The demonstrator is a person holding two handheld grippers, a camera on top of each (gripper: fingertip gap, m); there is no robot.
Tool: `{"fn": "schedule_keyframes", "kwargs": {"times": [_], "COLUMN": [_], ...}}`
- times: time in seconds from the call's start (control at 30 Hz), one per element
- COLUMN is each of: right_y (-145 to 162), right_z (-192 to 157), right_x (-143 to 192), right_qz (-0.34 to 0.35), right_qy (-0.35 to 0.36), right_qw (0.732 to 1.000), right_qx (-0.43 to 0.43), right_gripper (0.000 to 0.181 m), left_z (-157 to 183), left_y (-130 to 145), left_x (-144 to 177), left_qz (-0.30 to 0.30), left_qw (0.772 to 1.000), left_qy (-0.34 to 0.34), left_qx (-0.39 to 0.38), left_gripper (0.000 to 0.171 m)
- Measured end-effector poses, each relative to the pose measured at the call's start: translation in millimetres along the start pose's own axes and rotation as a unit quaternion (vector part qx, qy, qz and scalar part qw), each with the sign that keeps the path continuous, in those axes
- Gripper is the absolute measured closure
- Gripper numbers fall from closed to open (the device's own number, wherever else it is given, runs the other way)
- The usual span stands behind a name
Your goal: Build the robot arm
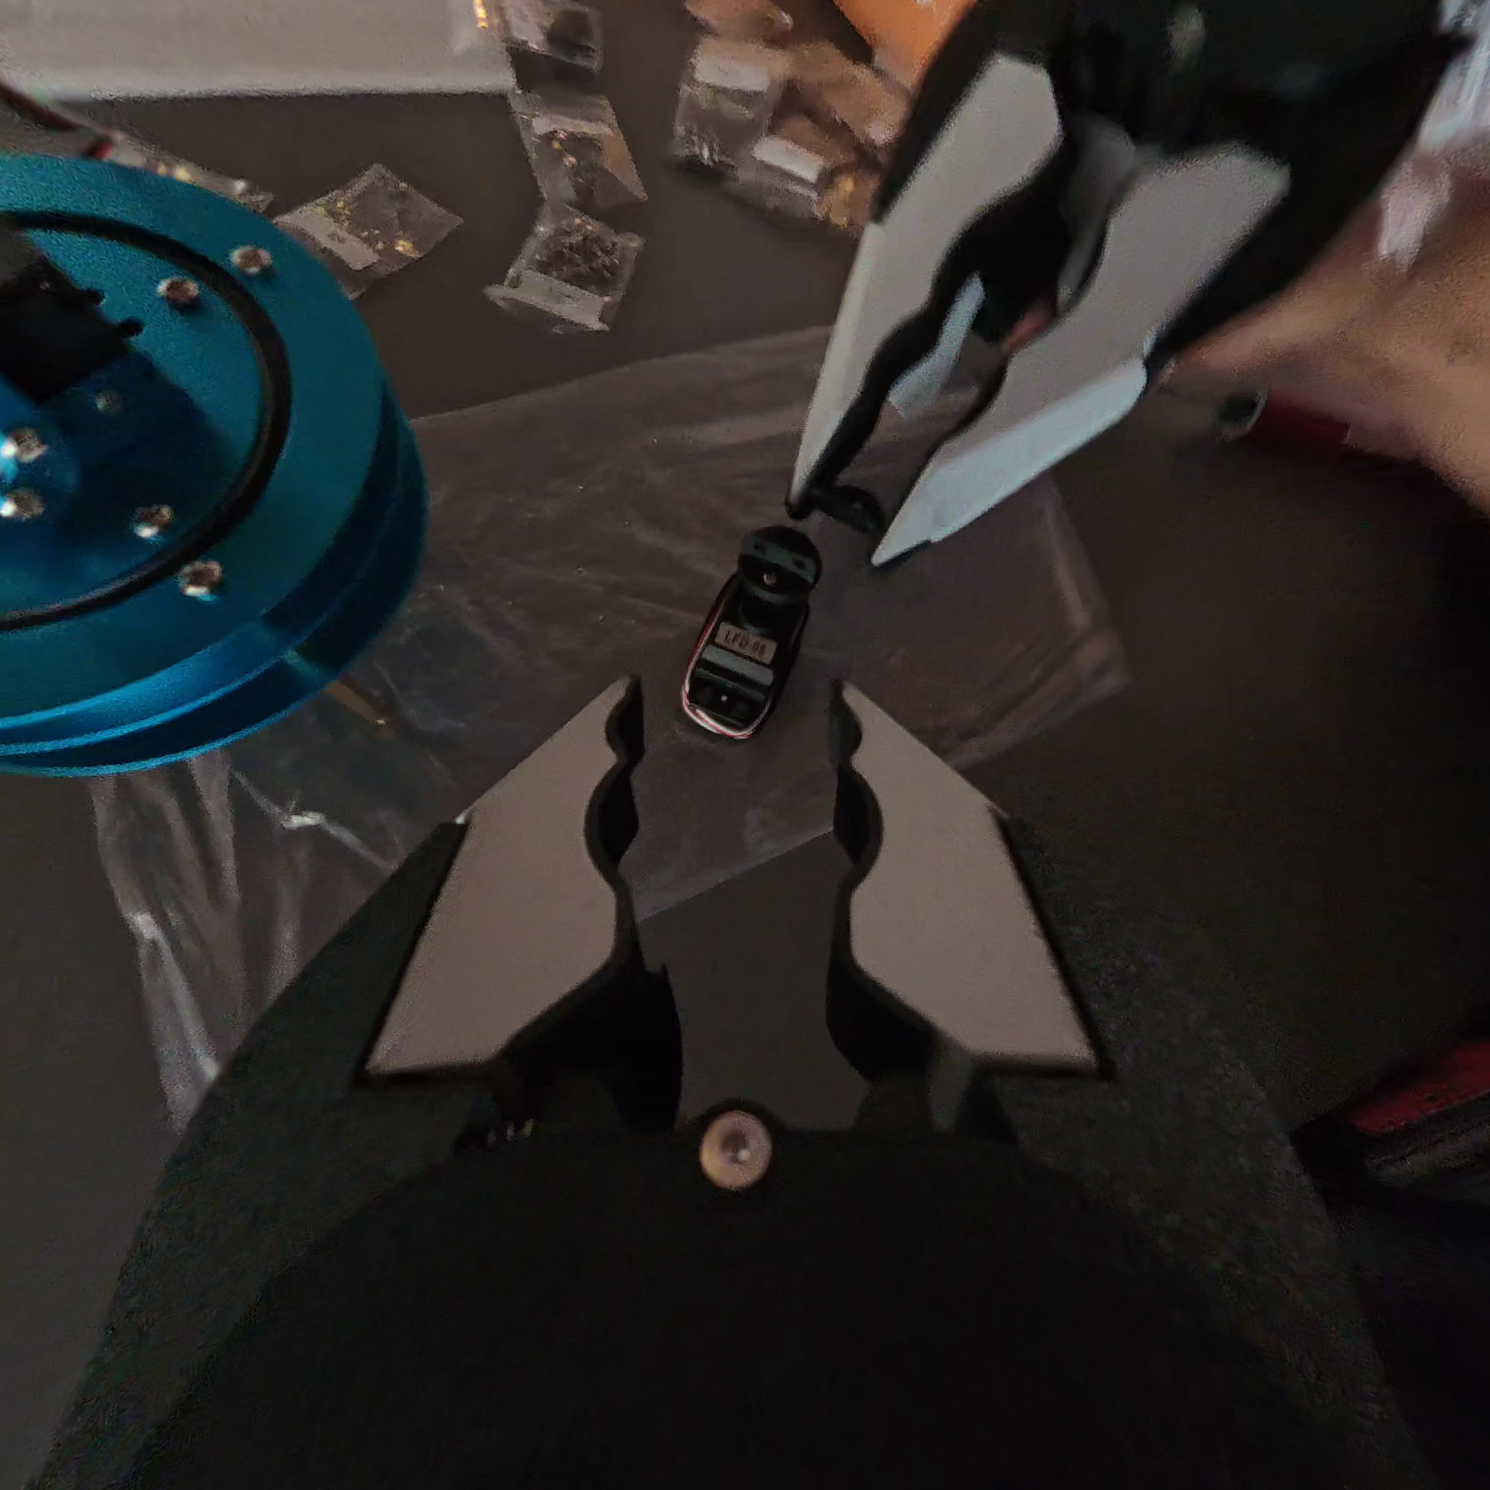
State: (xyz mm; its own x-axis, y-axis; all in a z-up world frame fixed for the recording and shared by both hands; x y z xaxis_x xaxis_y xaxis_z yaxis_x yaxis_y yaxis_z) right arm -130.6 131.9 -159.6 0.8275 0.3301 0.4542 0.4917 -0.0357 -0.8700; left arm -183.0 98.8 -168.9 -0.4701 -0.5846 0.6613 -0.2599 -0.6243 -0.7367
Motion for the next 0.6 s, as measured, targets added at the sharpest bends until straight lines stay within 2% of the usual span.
{"fn": "schedule_keyframes", "kwargs": {"times": [0.13, 0.2, 0.23, 0.3, 0.37, 0.6], "right_y": [-11, -13, -12, -6, -7, -6], "right_z": [0, 3, 4, 9, 8, 8], "right_x": [-4, -7, -8, -11, -12, -14], "right_qz": [0.016, 0.014, 0.009, -0.012, -0.003, -0.002], "right_qy": [-0.044, -0.044, -0.047, -0.049, -0.065, -0.083], "right_qw": [0.999, 0.999, 0.998, 0.998, 0.998, 0.996], "right_qx": [0.019, 0.029, 0.028, 0.022, 0.016, 0.017], "right_gripper": [0.161, 0.161, 0.161, 0.160, 0.159, 0.160], "left_z": [-1, -2, -1, -3, -4, -6], "left_y": [6, 4, 5, 3, 4, 6], "left_x": [-17, -24, -26, -27, -26, -25], "left_qz": [-0.022, -0.026, -0.032, -0.036, -0.048, -0.062], "left_qw": [0.996, 0.992, 0.989, 0.983, 0.975, 0.968], "left_qy": [0.036, 0.049, 0.059, 0.069, 0.090, 0.124], "left_qx": [-0.081, -0.111, -0.131, -0.167, -0.195, -0.211], "left_gripper": [0.128, 0.136, 0.147, 0.149, 0.149, 0.150]}}
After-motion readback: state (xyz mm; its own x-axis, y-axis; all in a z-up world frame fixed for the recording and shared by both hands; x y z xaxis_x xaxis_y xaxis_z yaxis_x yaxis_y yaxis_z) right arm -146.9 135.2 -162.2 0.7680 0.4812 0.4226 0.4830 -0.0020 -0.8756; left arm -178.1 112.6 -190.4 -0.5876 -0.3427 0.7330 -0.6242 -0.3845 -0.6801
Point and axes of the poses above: each gripper's, where its closed fingertips meet, x back along the fingers, y out of its underside, z = x × y across the jaws, the point moved 2 cm from there along x, back along the fingers, and after that the axes turned 1 degree about -z, right-handed, at the moved point
